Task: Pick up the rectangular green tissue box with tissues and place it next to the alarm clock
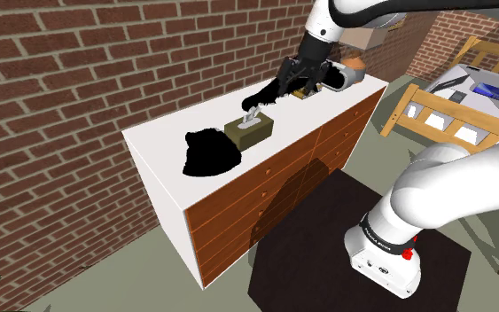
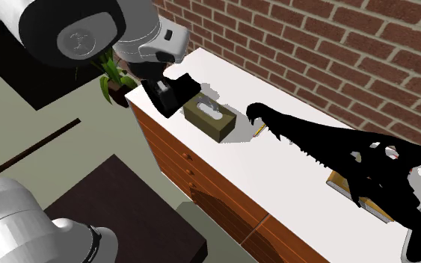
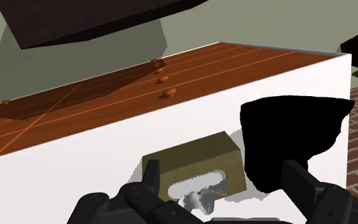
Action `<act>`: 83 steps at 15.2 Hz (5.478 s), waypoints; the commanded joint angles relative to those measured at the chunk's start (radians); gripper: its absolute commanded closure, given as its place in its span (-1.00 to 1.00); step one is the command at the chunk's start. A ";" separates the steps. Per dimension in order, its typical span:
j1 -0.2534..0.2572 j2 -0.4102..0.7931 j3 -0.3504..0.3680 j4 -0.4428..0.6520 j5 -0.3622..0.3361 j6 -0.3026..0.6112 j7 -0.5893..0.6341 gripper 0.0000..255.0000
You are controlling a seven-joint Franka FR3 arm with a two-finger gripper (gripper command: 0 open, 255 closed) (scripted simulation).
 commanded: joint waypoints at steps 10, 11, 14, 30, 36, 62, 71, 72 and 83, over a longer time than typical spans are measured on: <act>0.028 0.351 0.004 -0.023 0.182 0.490 0.077 -1.00; 0.035 0.389 0.002 -0.014 0.205 0.529 0.076 -1.00; 0.052 0.486 -0.005 0.017 0.272 0.621 0.065 -1.00; 0.075 0.589 0.001 0.027 0.333 0.713 0.021 1.00; 0.075 0.590 0.001 0.028 0.333 0.713 0.021 1.00; 0.033 0.421 0.009 0.174 0.176 0.410 0.184 1.00; 0.024 0.389 0.010 0.264 0.147 0.292 0.223 1.00; 0.023 0.386 0.010 0.275 0.144 0.278 0.226 1.00; 0.017 0.374 0.009 0.399 0.121 0.145 0.262 1.00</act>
